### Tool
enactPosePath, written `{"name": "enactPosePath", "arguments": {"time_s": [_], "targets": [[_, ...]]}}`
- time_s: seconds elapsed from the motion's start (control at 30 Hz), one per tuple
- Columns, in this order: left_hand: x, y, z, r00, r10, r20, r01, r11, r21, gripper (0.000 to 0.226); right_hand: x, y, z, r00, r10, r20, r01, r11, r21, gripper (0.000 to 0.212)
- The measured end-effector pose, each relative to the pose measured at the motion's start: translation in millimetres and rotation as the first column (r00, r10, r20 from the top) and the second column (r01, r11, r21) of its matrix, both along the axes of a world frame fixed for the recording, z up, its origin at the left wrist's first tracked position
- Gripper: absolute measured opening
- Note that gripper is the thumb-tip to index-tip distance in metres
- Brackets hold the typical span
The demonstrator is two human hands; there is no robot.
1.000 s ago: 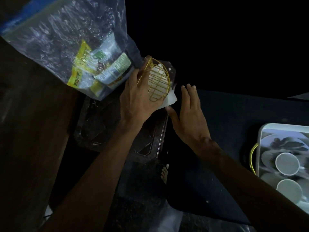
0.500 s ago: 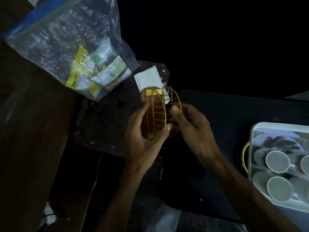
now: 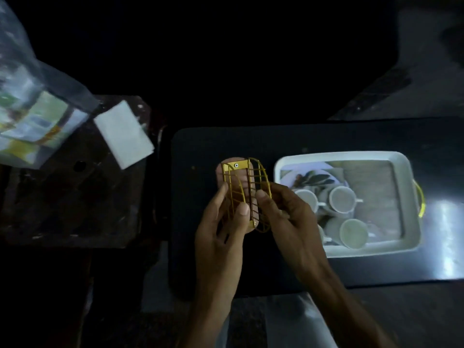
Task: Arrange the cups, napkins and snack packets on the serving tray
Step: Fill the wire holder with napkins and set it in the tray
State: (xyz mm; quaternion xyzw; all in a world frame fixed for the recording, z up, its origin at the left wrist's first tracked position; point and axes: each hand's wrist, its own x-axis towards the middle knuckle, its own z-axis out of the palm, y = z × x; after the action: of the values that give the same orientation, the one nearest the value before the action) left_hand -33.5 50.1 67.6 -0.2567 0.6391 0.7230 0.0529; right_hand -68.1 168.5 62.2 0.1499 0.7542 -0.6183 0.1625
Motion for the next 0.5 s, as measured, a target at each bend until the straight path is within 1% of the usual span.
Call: {"name": "enactPosePath", "arguments": {"time_s": [0.13,0.23,0.3,0.4,0.5], "targets": [[-3,54,12,0.995,-0.091,0.037,0.089,0.996,0.03,0.053,8,59,10,0.997,-0.063,-0.045,0.066,0.996,0.06,0.023],[-7,93,16,0.984,-0.176,0.041,0.174,0.984,0.046,0.056,12,102,19,0.995,-0.059,-0.076,0.069,0.989,0.129,0.025],[-12,119,21,0.97,-0.239,0.039,0.236,0.97,0.061,0.056,10,132,23,0.995,-0.056,-0.085,0.07,0.981,0.179,0.023],[-21,157,26,0.941,-0.339,0.018,0.336,0.937,0.1,0.041,7,177,27,0.994,-0.065,-0.085,0.084,0.968,0.238,0.033],[-30,194,24,0.905,-0.424,0.034,0.413,0.896,0.162,0.042,6,216,26,0.989,-0.124,-0.081,0.14,0.962,0.236,0.035]]}}
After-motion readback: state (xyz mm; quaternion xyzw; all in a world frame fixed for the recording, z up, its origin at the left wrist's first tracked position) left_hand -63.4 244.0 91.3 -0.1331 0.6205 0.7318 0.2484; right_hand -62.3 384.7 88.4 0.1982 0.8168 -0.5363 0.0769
